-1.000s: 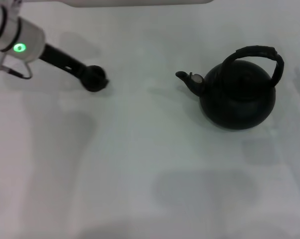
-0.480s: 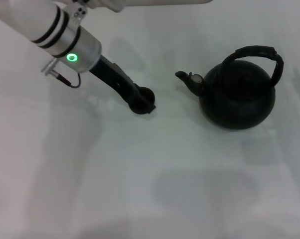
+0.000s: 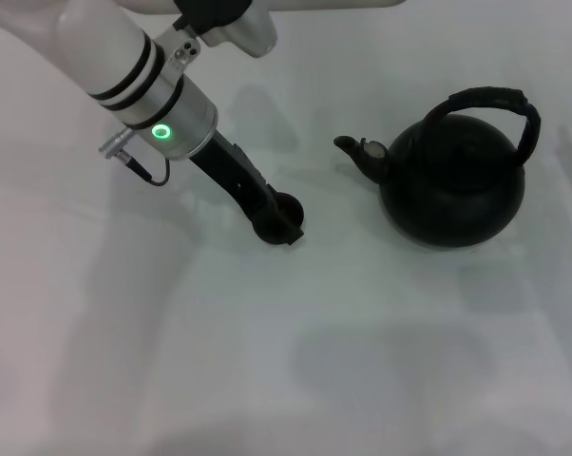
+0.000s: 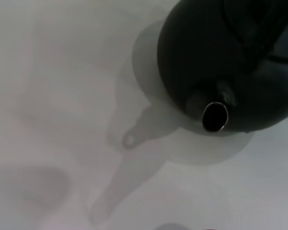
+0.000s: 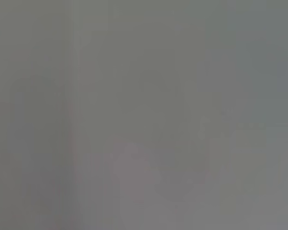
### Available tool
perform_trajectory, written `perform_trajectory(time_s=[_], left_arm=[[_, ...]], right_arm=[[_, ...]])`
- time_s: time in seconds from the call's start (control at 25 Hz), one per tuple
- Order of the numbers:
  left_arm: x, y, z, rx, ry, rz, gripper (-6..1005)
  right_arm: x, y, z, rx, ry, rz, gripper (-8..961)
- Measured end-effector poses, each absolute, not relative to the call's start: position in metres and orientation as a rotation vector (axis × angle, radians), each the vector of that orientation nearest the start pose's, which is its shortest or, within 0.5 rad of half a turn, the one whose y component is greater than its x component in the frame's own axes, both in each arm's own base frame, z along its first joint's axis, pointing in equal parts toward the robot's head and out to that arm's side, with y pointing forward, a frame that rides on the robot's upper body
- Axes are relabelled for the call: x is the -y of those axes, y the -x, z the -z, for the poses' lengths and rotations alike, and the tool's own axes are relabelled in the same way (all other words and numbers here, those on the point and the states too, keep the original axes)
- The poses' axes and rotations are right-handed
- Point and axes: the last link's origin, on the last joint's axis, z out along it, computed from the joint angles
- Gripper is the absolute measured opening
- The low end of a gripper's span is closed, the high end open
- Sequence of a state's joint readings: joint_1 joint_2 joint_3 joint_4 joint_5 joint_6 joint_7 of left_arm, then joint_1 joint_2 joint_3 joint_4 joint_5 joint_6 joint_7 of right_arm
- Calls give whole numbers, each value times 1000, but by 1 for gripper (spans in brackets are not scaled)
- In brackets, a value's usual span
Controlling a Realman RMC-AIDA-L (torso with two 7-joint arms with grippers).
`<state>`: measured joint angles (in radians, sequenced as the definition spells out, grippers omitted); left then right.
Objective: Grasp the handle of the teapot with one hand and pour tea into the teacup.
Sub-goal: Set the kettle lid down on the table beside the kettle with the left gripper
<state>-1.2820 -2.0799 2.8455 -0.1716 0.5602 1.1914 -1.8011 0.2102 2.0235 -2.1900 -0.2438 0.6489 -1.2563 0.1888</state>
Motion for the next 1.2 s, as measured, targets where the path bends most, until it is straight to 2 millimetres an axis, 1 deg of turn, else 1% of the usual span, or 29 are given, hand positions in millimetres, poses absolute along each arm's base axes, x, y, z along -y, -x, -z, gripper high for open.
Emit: perform_trajectory(time_s=[0.28, 0.48, 0.88, 1.2], left_arm=[[-393, 166, 98, 687, 3015, -458, 708], [-394, 167, 97, 686, 3006, -495, 708], [-397, 167, 94, 729, 2978, -496, 708], [-397, 167, 93, 727, 2975, -503, 709]], right_arm=[[-267, -368, -5, -557, 1571, -683, 768], [-267, -368, -5, -556, 1572, -683, 769], [-266, -368, -5, -573, 1569, -704, 769], [-266, -367, -6, -570, 1568, -707, 768]])
